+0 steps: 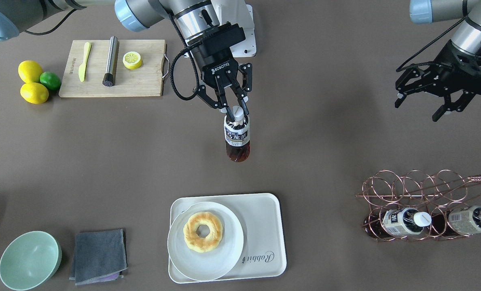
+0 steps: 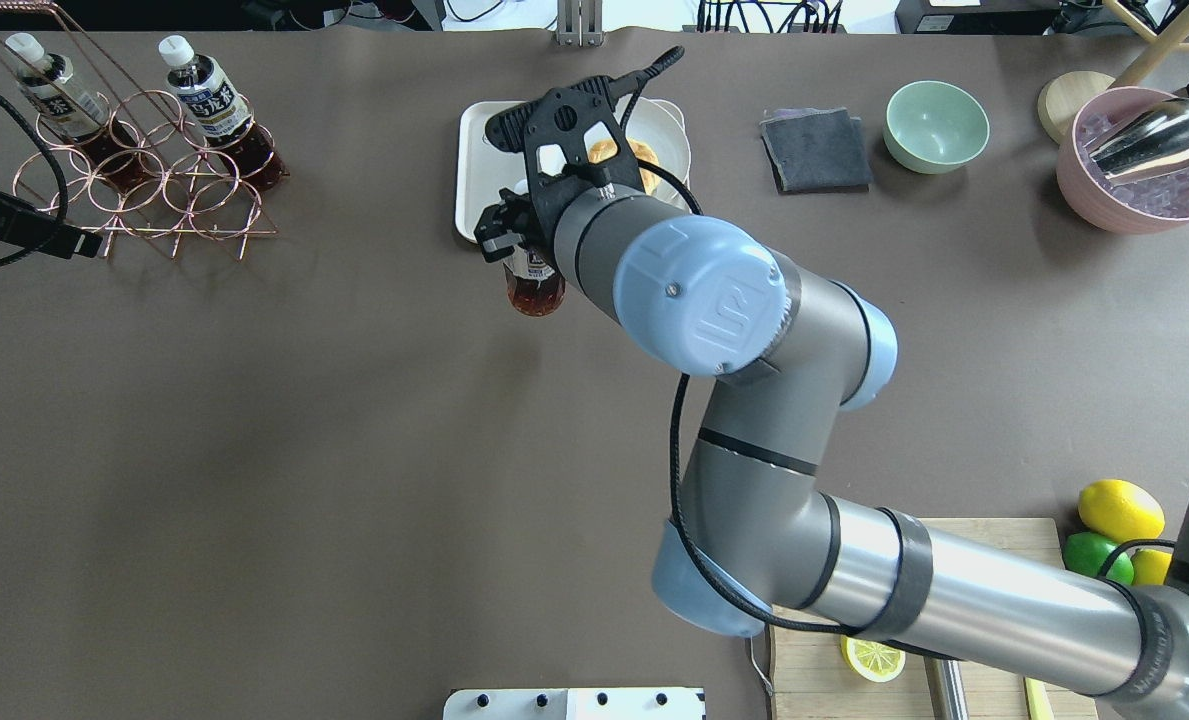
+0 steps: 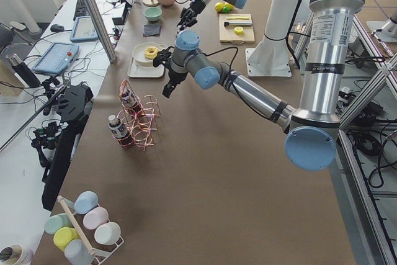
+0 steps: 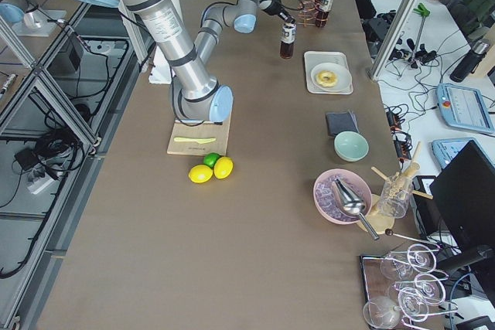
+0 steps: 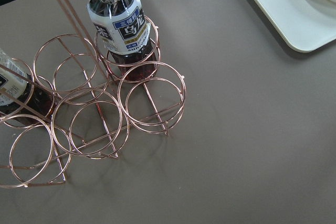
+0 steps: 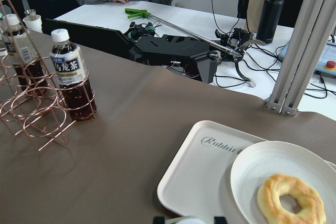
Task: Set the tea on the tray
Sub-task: 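Carry the bottle with the right gripper onto the white tray beside the bowl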
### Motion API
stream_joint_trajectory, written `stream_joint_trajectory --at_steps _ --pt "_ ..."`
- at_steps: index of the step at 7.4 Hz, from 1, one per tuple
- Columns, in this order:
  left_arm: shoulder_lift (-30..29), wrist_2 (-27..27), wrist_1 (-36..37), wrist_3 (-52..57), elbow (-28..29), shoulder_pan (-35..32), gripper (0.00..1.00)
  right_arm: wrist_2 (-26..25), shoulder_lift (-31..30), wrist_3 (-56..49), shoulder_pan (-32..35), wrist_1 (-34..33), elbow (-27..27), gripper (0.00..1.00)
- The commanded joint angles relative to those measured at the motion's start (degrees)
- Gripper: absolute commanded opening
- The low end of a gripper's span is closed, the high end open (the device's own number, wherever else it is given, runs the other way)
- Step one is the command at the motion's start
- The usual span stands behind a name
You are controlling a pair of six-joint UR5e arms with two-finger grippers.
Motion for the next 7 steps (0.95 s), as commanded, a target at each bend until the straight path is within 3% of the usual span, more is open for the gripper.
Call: stream_joint_trajectory --at_steps 1,3,6,7 --pt "0.66 -5.96 6.16 0.00 1.96 -5.31 0.99 1.48 10.58 4.03 4.16 0.15 -14.38 0.00" --pt "0.67 -6.42 10.57 0.36 2.66 -7.97 0.98 1.65 15.70 5.70 5.83 0.50 -23.18 0.00" --pt "1.63 -6.51 10.85 0.44 2.49 -8.15 0.99 2.35 21.06 6.67 8.11 1.64 -32.41 0.00" --pt "1.63 -6.42 10.85 0.44 2.58 -8.24 0.99 3.05 21.34 6.94 8.64 4.69 -35.58 0.00"
